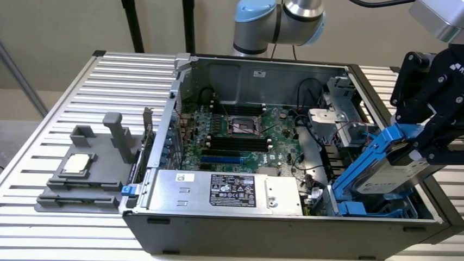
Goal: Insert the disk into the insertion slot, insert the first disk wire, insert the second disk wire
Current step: 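Insert the disk into the insertion slot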
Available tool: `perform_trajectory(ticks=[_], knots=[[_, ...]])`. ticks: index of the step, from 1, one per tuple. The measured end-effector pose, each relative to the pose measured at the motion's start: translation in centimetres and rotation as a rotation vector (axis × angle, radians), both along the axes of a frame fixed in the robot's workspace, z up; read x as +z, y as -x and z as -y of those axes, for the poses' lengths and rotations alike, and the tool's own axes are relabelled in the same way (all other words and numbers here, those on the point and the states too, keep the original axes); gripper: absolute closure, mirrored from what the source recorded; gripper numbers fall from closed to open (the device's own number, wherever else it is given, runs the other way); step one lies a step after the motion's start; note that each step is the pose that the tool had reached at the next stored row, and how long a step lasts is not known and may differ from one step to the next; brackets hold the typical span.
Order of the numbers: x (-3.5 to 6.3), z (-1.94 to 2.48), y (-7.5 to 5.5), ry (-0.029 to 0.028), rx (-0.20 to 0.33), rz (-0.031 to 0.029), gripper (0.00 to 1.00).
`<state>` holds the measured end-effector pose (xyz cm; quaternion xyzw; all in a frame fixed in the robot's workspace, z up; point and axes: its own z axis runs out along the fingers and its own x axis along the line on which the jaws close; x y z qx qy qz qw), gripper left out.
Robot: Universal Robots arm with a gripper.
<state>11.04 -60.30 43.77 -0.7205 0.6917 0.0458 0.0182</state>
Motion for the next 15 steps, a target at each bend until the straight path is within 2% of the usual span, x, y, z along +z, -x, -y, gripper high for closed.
perform_trajectory(ticks=[15], knots=[[-0.61,0.08,0.00,0.0013,0.000,0.0000,0.67]])
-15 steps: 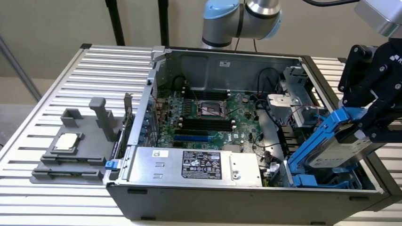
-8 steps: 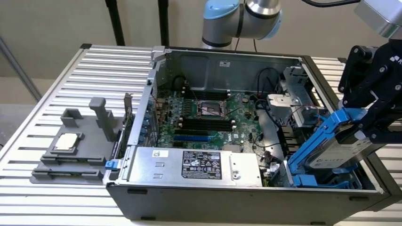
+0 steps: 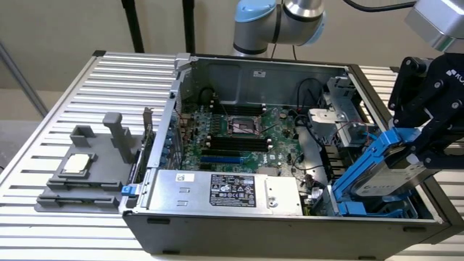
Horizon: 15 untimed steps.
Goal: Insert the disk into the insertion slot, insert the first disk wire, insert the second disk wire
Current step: 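Insert the disk into the insertion slot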
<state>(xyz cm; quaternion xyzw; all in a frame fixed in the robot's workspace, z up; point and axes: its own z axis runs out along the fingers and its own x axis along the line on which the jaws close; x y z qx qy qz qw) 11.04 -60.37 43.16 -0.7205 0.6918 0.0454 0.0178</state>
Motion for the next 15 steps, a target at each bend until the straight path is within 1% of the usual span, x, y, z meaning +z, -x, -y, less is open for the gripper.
perform_trajectory(ticks=[6,15], knots=[[-0.53,0.01,-0.01,0.0000,0.000,0.0000,0.67],[-0.81,-0.01,0.00,-0.0003,0.000,0.0000,0.67]])
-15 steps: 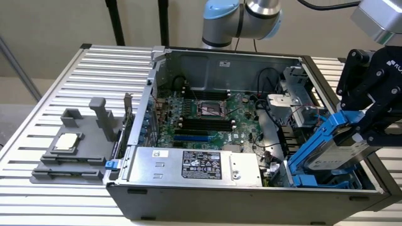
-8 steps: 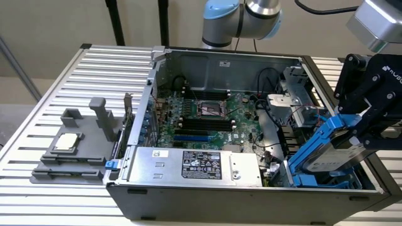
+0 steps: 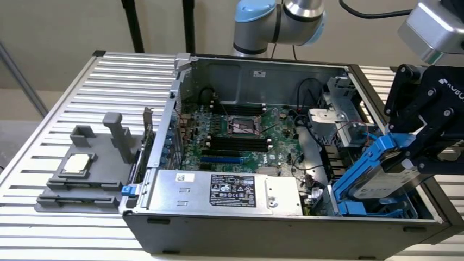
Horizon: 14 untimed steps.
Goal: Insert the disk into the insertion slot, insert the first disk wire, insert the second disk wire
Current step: 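Insert the disk into the insertion slot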
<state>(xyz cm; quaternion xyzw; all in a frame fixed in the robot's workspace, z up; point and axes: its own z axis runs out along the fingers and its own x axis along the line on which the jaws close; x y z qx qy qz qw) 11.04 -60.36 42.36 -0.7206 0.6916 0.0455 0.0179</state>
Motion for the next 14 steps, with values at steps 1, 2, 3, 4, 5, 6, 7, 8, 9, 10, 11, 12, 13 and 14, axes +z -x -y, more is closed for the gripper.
perform_trajectory(ticks=[1,2,3,4,5,6,7,8,9,10,11,12,13,14], knots=[[-0.02,-0.03,0.00,0.0002,0.000,0.0000,0.67],[-0.05,-0.06,0.00,0.0001,0.000,0.0000,0.67],[-0.06,-0.08,0.00,0.0003,0.001,0.0000,0.67],[-0.08,-0.11,0.00,0.0004,0.001,-0.0001,0.67],[-0.10,-0.15,0.00,0.0003,0.001,0.0000,0.67],[-0.11,-0.20,0.00,0.0003,0.001,0.0000,0.67],[-0.11,-0.23,0.00,0.0004,0.001,0.0000,0.67],[-0.13,-0.28,0.01,0.0004,0.001,0.0000,0.67],[-0.15,-0.34,0.01,0.0004,0.001,0.0000,0.67],[-0.17,-0.40,0.01,0.0004,0.001,0.0000,0.67],[-0.20,-0.47,0.01,0.0003,0.001,-0.0001,0.67],[-0.22,-0.52,0.01,0.0005,0.001,-0.0001,0.67],[-0.25,-0.57,0.01,0.0004,0.001,0.0000,0.67],[-0.27,-0.60,0.01,0.0004,0.002,0.0000,0.67]])
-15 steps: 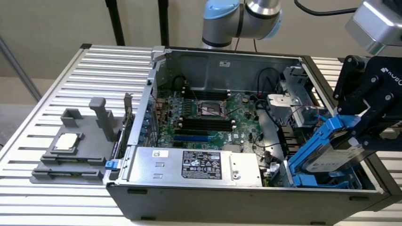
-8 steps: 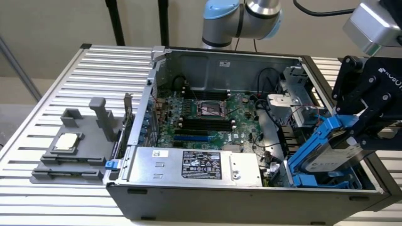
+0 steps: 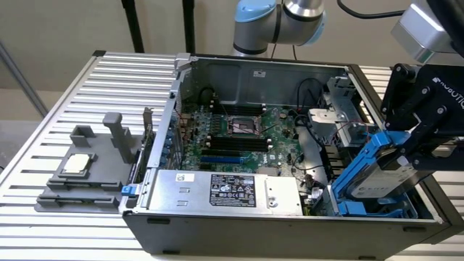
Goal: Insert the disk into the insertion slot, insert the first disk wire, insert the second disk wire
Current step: 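Insert the disk into the insertion slot, then insert the first disk wire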
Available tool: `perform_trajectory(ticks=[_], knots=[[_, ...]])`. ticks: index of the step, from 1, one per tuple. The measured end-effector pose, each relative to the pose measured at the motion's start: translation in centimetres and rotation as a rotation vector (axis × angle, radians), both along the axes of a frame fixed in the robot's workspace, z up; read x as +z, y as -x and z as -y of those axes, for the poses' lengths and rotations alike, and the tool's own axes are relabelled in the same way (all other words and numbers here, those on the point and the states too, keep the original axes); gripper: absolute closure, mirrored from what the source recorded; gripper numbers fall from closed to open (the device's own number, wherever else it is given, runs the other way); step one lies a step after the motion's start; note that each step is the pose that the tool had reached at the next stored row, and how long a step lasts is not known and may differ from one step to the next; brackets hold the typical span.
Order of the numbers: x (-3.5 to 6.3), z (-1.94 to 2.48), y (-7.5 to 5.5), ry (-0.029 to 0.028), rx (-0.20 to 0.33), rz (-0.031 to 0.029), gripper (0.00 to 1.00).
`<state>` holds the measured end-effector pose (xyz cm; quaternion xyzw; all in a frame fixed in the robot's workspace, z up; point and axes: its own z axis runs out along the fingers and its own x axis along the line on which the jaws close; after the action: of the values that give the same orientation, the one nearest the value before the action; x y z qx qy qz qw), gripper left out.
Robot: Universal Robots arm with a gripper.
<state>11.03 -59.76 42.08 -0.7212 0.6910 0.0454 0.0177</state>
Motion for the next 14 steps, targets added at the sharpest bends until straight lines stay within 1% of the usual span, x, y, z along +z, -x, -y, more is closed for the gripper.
perform_trajectory(ticks=[2,3,5,6,14], knots=[[-0.04,-0.04,0.00,-0.0002,0.000,0.0000,0.67],[-0.09,-0.07,0.00,-0.0014,0.000,0.0001,0.67],[-0.08,-0.10,0.00,-0.0002,0.001,0.0001,0.66],[-0.10,-0.11,0.00,-0.0003,0.001,0.0001,0.60],[-0.12,-0.15,0.00,-0.0001,0.002,0.0000,0.60]])
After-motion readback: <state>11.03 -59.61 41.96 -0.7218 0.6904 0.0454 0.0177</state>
